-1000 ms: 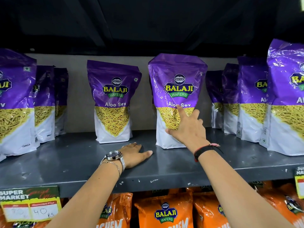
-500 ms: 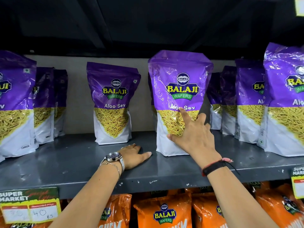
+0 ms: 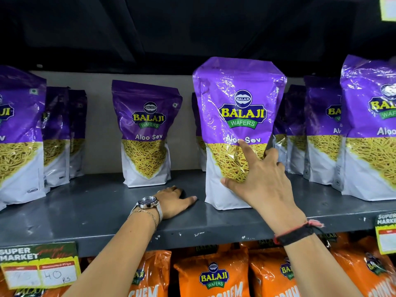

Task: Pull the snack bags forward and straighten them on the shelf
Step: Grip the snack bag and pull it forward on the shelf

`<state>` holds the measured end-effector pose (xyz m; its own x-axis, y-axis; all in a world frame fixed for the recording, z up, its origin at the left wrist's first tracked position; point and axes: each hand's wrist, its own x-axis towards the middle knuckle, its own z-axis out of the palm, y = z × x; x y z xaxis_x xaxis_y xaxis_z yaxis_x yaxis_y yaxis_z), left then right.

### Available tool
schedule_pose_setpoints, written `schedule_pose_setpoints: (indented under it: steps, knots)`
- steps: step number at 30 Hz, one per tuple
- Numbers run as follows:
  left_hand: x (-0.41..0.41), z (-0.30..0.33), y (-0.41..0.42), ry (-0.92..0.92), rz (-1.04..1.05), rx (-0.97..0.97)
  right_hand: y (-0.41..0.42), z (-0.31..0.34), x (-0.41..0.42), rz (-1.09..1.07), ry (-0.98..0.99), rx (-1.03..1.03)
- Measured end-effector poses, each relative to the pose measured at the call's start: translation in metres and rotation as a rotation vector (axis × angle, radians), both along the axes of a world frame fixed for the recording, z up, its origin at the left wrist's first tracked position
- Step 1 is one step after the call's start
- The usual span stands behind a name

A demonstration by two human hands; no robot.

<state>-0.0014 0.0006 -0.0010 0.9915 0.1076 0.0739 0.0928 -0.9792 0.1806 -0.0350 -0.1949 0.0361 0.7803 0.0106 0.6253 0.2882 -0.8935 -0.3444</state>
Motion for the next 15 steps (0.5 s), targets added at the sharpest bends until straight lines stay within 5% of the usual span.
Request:
schedule_pose_setpoints:
  steps: [15]
  knots:
    - [0.001, -0.001, 0.003, -0.016, -0.014, 0.005, -0.012, -0.001, -0.029, -0.013, -0.034, -0.029]
